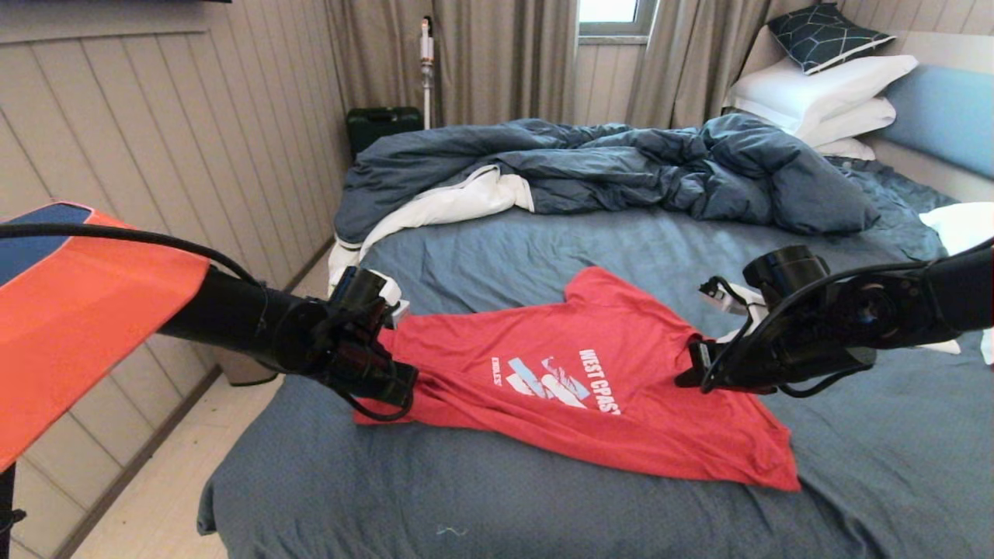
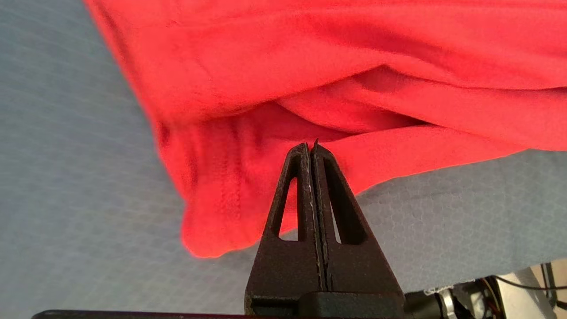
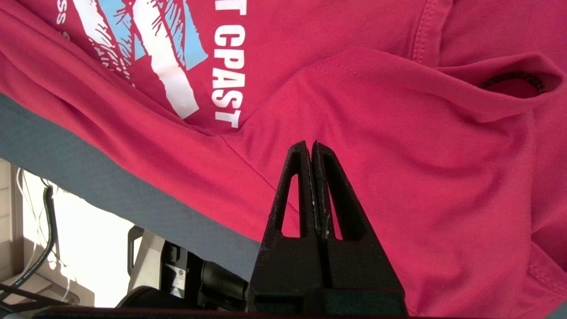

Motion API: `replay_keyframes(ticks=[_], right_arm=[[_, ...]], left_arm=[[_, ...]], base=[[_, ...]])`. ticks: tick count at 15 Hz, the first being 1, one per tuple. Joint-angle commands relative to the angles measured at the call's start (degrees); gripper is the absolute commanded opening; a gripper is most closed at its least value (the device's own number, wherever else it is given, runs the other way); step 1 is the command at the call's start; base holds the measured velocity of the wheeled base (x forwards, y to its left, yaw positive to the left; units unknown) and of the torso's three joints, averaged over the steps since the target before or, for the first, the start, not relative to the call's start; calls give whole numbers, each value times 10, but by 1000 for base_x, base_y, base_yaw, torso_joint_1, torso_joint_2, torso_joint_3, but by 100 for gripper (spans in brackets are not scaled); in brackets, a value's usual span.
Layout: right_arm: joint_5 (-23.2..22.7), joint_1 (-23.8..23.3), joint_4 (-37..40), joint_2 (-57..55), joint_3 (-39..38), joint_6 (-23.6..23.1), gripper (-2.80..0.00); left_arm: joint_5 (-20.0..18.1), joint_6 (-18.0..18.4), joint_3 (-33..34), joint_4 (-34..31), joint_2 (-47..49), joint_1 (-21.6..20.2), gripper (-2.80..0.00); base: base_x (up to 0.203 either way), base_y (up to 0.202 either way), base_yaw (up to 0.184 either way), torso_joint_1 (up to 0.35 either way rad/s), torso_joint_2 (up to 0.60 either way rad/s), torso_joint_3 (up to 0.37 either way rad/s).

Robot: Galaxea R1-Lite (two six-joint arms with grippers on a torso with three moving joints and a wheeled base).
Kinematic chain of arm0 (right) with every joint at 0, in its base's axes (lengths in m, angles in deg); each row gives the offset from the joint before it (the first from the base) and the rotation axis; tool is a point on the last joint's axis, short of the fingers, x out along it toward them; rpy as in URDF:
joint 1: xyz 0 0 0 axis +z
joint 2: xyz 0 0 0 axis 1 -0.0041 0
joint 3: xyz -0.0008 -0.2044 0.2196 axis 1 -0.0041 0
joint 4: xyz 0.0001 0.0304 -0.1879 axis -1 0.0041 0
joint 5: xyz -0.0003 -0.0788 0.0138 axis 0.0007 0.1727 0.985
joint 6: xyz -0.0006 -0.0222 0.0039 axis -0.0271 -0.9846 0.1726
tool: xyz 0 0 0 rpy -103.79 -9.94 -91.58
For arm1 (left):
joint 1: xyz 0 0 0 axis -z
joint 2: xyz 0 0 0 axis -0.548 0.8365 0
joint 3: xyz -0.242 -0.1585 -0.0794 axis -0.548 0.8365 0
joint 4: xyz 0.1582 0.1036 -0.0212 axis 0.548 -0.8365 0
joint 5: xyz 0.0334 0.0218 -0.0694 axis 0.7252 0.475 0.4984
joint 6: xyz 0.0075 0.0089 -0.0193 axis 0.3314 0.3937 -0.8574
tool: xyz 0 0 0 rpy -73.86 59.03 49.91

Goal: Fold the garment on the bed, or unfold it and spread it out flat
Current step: Fold the red T-shirt

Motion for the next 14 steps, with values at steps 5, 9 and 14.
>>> replay_keyframes(ticks=[5, 9, 14], right_arm=[[-1, 0, 0, 1, -2, 0, -280], [-1, 0, 1, 5, -4, 0, -280], [-1, 1, 0, 6, -8, 0, -280]], left_arm=[[-13, -20, 97, 51, -14, 14, -280], [-13, -20, 201, 93, -58, 17, -280], [-11, -33, 235, 116, -82, 17, -280]], base=[[0, 0, 0, 0, 0, 0], [0, 0, 0, 0, 0, 0], [0, 0, 0, 0, 0, 0]])
